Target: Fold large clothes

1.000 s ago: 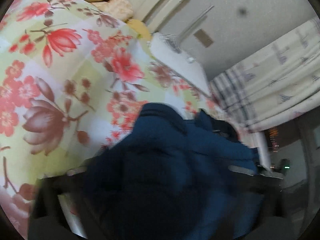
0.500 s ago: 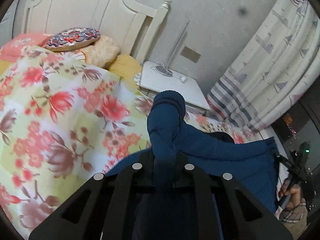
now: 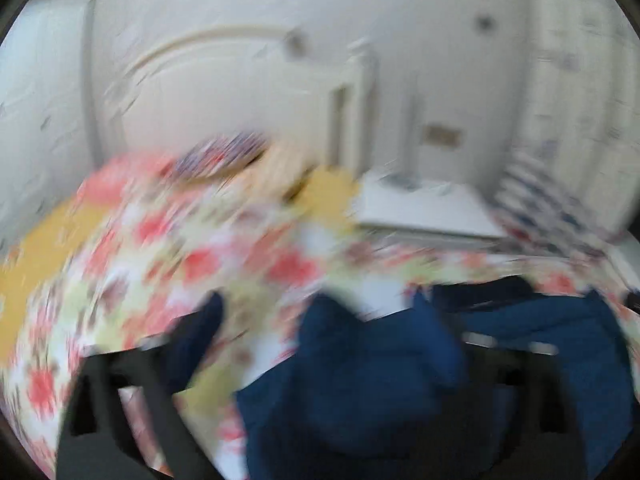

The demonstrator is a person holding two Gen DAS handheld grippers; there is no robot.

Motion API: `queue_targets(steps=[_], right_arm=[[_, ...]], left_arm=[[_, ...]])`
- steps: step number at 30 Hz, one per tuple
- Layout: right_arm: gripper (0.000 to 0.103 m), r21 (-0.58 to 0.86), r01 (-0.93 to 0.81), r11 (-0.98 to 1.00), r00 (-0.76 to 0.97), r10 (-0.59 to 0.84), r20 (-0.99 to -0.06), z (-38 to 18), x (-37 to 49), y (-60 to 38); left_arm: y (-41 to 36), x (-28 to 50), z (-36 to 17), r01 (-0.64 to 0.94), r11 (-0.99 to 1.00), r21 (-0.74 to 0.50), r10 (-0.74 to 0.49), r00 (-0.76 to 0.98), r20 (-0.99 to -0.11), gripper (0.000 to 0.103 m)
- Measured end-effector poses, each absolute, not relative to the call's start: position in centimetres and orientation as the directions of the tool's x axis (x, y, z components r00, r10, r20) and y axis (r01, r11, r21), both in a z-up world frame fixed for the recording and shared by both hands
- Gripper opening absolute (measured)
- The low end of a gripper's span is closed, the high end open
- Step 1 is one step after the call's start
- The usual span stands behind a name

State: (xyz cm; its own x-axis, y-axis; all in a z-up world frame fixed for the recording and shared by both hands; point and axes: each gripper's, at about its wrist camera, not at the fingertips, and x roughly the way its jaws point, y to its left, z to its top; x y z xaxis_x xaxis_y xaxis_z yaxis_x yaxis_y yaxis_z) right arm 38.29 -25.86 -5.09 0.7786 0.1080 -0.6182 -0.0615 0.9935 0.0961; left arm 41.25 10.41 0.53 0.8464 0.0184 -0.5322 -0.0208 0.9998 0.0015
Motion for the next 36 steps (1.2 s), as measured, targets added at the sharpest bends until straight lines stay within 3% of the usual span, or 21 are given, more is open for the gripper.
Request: queue_targets(steps=[2,6,8,10,14,18,30,36], right_arm=[[0.074,0.041,-0.153,0.987,0.769,0.145,-0.623,-4.4,38.7,-22.2],[0.073,-0.116,-0.285,0.952,0.729,0.136,-0.671,-5.6,40.2,-14.3],[0.071,-0.142,-0.319,0.937,0.7,0.132,-0.701,-6.4,41.1,-12.2],[0.062,-0.186,-0.336,0.923,0.69,0.107,-0.716,-7.0,41.9,-11.1],[0.062,-0.253,-0.342,0.905,0.651,0.034,-0.758,-10.0,44.7,-10.6],[0.065,-0.165,-0.332,0.929,0.619,0.083,-0.781,-13.0,46.2,-11.6],[0.068,-0.138,-0.316,0.939,0.617,0.093,-0.781,-14.3,46.8,-12.0],[0.075,-0.136,-0.285,0.949,0.625,0.077,-0.777,-14.1,46.8,-12.4]], left_arm=[[5.9,41.3,1.4,0.094,0.993,0.066,-0.043,0.837,-0.545,0.098],[-1.6,43.8,-0.4,0.157,0.962,0.222,0.008,0.799,-0.601,0.098],[-2.6,45.3,-1.6,0.149,0.965,0.216,0.026,0.765,-0.643,0.098],[-2.8,46.8,-3.0,0.128,0.962,0.24,0.066,0.745,-0.664,0.098],[-2.3,49.6,-7.4,0.143,0.949,0.281,0.104,0.7,-0.706,0.098],[-0.9,51.4,-10.9,0.142,0.973,0.181,0.05,0.636,-0.77,0.099],[-0.9,51.6,-12.3,0.136,0.975,0.176,0.046,0.648,-0.76,0.099],[-0.9,51.6,-12.2,0.139,0.973,0.185,0.053,0.645,-0.762,0.099]])
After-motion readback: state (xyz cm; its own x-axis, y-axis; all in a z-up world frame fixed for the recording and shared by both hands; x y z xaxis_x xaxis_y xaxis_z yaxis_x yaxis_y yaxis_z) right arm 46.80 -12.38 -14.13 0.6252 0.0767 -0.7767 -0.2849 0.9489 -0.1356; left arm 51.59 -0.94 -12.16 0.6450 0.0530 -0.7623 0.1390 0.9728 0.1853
